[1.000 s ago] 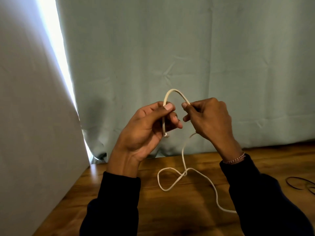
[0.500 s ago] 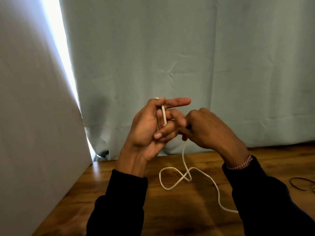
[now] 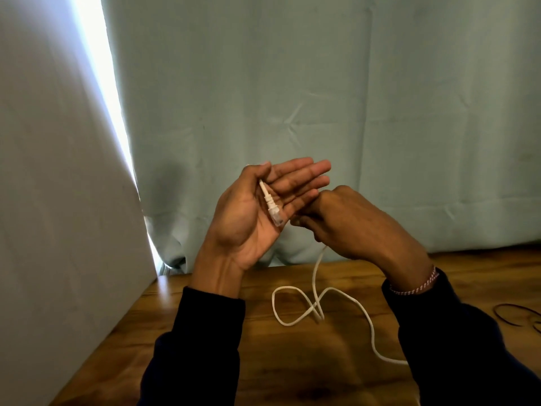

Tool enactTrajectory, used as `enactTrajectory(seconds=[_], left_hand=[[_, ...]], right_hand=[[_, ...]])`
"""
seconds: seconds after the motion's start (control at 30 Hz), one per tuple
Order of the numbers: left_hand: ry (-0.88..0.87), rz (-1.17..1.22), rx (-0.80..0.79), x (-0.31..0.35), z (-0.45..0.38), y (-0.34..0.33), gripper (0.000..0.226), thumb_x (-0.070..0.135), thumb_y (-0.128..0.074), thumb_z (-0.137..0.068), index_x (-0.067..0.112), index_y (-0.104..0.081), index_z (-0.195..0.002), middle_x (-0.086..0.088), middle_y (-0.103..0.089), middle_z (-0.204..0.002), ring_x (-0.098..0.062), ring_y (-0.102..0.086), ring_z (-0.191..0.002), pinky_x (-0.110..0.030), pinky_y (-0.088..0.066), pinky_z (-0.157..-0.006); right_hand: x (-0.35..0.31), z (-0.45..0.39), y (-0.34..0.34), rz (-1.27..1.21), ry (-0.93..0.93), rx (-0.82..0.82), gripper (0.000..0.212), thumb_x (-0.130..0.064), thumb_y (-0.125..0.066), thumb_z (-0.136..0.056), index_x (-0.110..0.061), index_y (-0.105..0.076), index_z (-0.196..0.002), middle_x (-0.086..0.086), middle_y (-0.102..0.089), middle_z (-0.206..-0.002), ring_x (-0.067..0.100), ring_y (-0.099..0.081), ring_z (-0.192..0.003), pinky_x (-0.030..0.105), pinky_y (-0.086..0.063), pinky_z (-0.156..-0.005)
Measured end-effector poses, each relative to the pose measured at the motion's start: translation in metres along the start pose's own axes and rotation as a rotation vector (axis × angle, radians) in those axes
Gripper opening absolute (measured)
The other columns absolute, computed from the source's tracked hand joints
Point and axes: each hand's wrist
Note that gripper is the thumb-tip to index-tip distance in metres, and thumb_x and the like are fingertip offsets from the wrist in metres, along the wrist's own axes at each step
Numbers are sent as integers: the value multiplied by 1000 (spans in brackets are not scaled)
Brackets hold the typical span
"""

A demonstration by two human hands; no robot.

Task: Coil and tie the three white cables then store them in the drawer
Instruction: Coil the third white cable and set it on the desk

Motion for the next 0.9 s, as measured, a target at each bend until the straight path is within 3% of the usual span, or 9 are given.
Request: enactTrajectory(seconds=[0.17,0.3,0.43,0.53,0.6,0.67,0.77,0.83,0.9], left_hand=[[8,91,24,-2,-4,9,51,18,-21,-103,-9,-41,-141,-26,-58,-137,-36,-58,-127,-37,-48,-107],[-26,110,19,-6,-8,23,46,8,-24,-102,-10,-37,-143,-25,-53,-143,-35,-52,-134,-42,-38,-115],[-27,77,23,-9,-9,35,47,5,-27,-98,-5,-39,-142,-16,-52,-148,-28,-49,-138,-41,-31,-120],[-37,63,13,-11,-10,38,47,5,-24,-100,-4,-38,-144,-13,-50,-150,-26,-47,-139,-41,-30,-121],[-54,35,-5,-11,-8,37,45,6,-25,-102,-6,-39,-143,-16,-51,-148,-30,-48,-138,-41,-33,-119],[-62,-18,-5,-13,-7,30,43,7,-28,-101,-9,-42,-138,-21,-57,-140,-32,-55,-131,-41,-42,-113],[-67,-91,33,-16,-4,26,34,5,-29,-101,-11,-52,-121,-19,-72,-106,-27,-71,-98,-35,-60,-83],[-41,-157,2,-15,-2,25,30,5,-28,-102,-8,-55,-110,-19,-69,-91,-26,-68,-76,-35,-58,-68],[-6,-245,-49,-13,0,23,29,9,-29,-103,-2,-56,-101,-19,-60,-78,-17,-49,-51,-28,-43,-49]], right_hand=[[-7,0,1,-39,28,-169,38,-40,-56,-99,-23,-66,-131,-1,-73,-119,5,-58,-77,24,-52,-87],[-13,7,8,-44,107,-286,38,-36,-58,-99,-24,-63,-134,-5,-69,-127,2,-58,-89,12,-40,-79],[-19,16,16,-79,148,-318,33,-32,-56,-101,-22,-65,-130,-7,-72,-117,-1,-54,-75,5,-32,-63],[-20,22,25,-49,186,-269,25,-30,-56,-101,-22,-70,-120,-20,-62,-83,-3,-52,-63,7,-33,-56],[-20,26,32,-14,236,-215,21,-30,-56,-101,-25,-73,-112,-19,-56,-76,-2,-55,-68,9,-38,-59],[-21,29,39,-26,321,-108,19,-27,-59,-99,-29,-71,-113,-21,-58,-86,-9,-53,-78,6,-37,-67],[-18,28,42,-186,442,108,22,-15,-62,-96,-21,-62,-117,-13,-64,-104,-6,-57,-90,11,-46,-79],[-15,23,39,-195,437,266,22,-12,-63,-95,-18,-56,-116,-8,-66,-101,3,-63,-89,22,-54,-78],[-10,15,32,-179,425,431,18,-14,-67,-94,-15,-58,-110,-5,-67,-96,7,-64,-84,23,-56,-75]])
Point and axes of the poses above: each hand's wrist, its own z-axis away from the middle knuckle, its own y-axis out of the back of the hand, x = y × z
